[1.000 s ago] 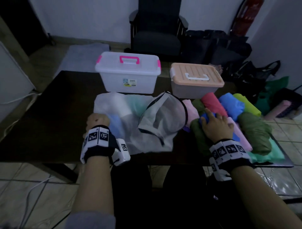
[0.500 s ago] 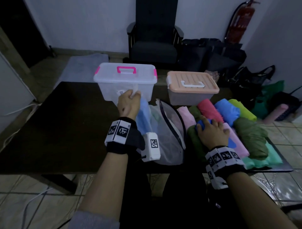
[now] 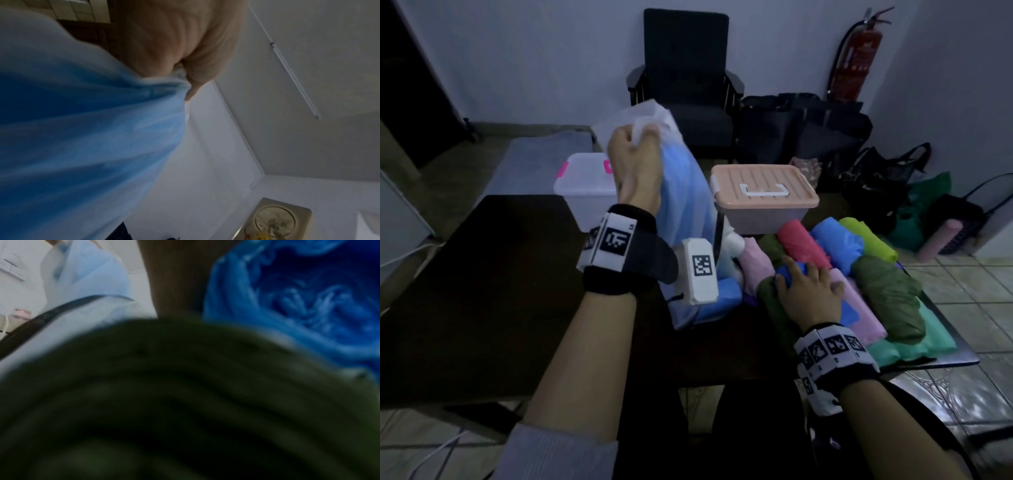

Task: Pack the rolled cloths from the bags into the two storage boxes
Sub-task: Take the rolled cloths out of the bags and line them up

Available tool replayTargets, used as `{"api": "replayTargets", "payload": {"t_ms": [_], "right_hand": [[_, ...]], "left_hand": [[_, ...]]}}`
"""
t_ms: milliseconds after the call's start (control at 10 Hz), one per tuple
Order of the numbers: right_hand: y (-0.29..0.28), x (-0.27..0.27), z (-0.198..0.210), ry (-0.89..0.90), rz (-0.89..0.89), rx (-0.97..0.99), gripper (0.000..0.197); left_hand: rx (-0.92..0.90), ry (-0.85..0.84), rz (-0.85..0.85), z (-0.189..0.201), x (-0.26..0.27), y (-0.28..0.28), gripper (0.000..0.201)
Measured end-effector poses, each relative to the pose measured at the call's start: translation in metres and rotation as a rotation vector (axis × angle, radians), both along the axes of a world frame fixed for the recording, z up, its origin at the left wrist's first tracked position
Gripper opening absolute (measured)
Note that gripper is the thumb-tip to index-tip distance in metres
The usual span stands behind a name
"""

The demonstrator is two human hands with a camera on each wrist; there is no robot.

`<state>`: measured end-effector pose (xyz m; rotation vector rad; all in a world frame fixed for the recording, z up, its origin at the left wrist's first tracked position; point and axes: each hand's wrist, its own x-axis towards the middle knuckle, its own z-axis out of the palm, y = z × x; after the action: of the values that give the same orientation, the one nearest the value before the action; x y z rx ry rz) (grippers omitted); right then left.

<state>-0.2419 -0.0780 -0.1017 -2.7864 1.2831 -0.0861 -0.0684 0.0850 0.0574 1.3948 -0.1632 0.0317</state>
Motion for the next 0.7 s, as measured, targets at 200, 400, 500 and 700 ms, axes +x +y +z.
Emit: {"api": "replayTargets", "payload": {"t_ms": [200,400,500,700], "right_hand": [[0.0,-0.001,0.002,-0.002,-0.002,0.03,0.051],[-0.005,0.0,0.013,-0.133,-0.016,0.19,0.053],[-0.006,0.002,0.017,-0.201,0.003,0.084,0.044],[0.022,0.017,0.04,-0.667,0.122,0.104,0.023]], "left_hand": [[0.103,0.199,0.177,-0.035,0.04,0.052,0.045],[0.503,0.409,0.373,-0.086,0.065,0.129,0.052],[0.879,0.17,0.625,-0.074,0.043,0.124,0.055],[0.87,-0.079,0.047,-0.061,-0.005,0.046,0.048]]}}
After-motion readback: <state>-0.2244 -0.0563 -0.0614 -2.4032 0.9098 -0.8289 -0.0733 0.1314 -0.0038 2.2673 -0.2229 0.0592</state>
